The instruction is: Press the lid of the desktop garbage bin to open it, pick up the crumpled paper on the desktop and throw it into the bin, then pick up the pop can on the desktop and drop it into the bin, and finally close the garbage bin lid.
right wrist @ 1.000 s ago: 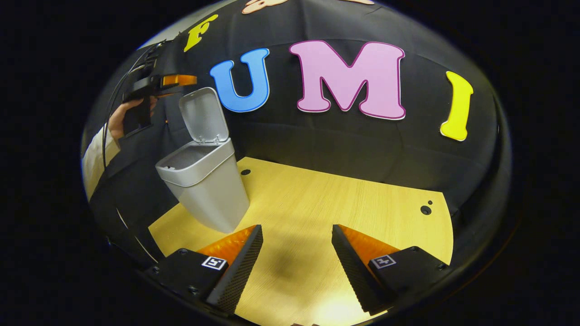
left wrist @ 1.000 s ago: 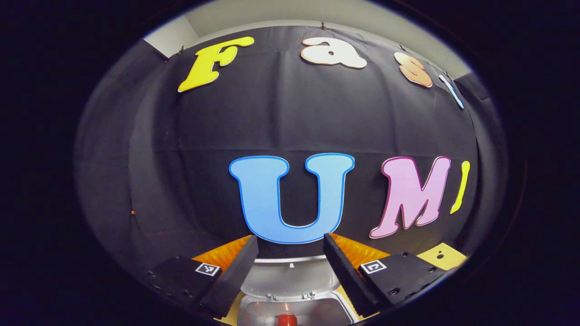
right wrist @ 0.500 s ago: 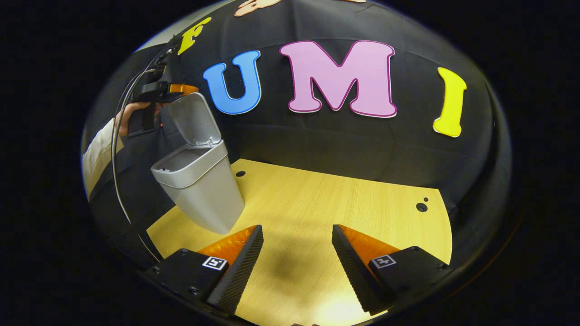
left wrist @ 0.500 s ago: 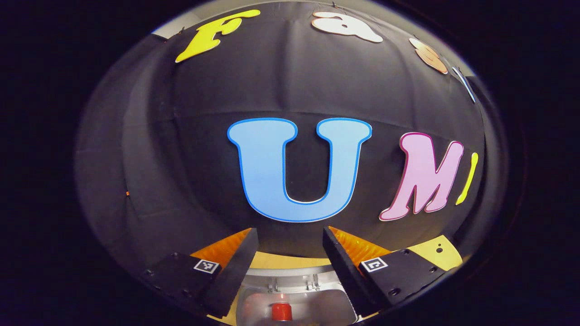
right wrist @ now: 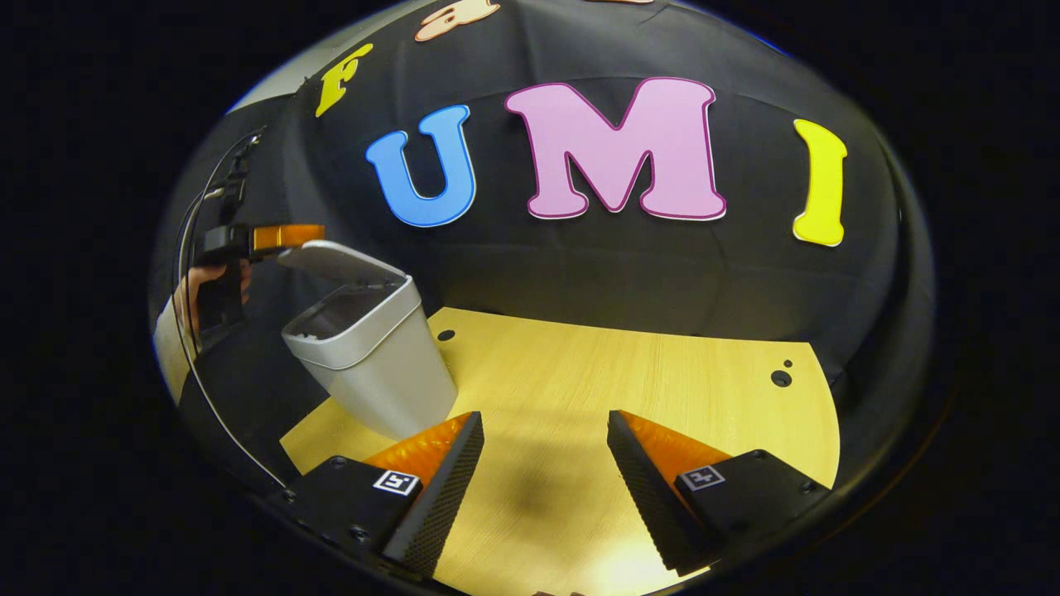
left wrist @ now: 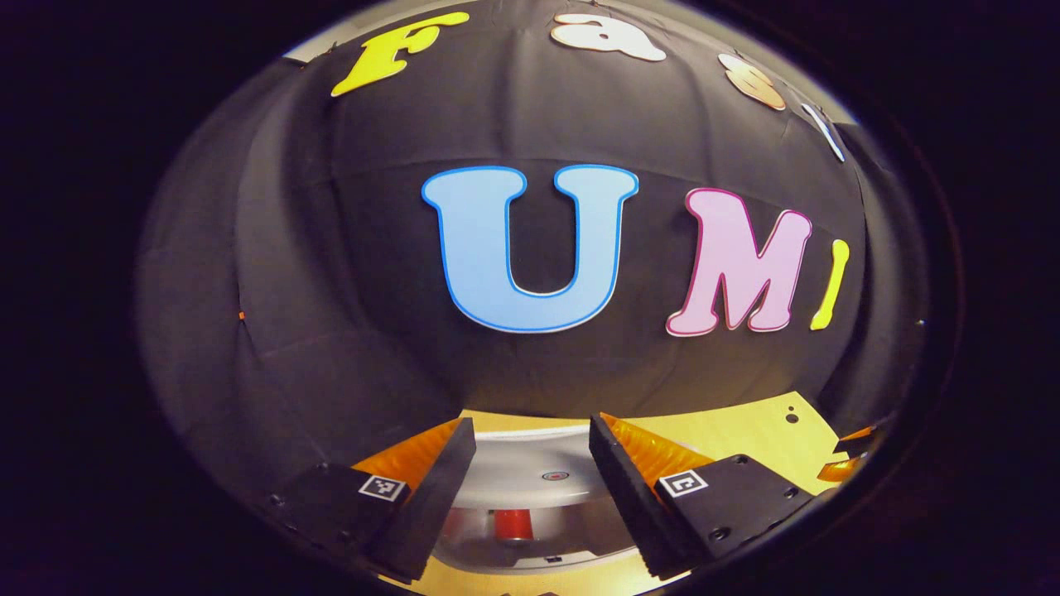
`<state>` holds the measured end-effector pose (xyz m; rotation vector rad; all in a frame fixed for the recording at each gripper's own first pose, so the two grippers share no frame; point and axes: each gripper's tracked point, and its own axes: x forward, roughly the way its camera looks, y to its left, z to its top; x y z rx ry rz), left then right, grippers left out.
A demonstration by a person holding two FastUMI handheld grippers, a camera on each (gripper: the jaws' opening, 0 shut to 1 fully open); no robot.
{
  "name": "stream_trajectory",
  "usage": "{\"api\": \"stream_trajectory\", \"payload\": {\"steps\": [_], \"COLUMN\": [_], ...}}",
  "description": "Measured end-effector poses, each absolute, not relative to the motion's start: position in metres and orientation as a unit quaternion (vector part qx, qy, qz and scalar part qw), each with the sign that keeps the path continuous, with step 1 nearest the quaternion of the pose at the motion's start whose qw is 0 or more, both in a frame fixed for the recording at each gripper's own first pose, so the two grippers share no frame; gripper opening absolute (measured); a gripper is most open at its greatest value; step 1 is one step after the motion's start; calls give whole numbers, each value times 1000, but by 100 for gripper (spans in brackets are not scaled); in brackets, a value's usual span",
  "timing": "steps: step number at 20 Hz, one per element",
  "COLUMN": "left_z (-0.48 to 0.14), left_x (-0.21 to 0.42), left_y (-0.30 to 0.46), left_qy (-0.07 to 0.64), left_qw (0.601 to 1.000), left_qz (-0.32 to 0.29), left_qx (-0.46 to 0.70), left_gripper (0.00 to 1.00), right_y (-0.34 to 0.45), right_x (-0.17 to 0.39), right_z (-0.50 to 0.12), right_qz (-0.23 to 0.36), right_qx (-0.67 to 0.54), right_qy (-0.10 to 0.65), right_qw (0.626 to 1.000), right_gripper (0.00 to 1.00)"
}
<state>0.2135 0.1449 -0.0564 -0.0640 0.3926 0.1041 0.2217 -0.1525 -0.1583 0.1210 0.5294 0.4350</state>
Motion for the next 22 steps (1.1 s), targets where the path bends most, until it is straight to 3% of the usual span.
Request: {"api": "stream_trajectory", "payload": {"steps": [10, 22], "left_z": [-139, -142], "left_x": [177, 179], "left_y": [128, 127], "left_qy": [342, 307], "left_qw": [939, 952], "left_qz": [19, -7], "left_qx": [-18, -2], "left_gripper": [98, 99], "right_y": [-133, -147], "right_x": [215, 206], "right_z": [-160, -173], "right_qz": [237, 233], "right_qx": [58, 54], "right_qy": [266, 267], "right_qw": [933, 934], "right_gripper": [97, 97]}}
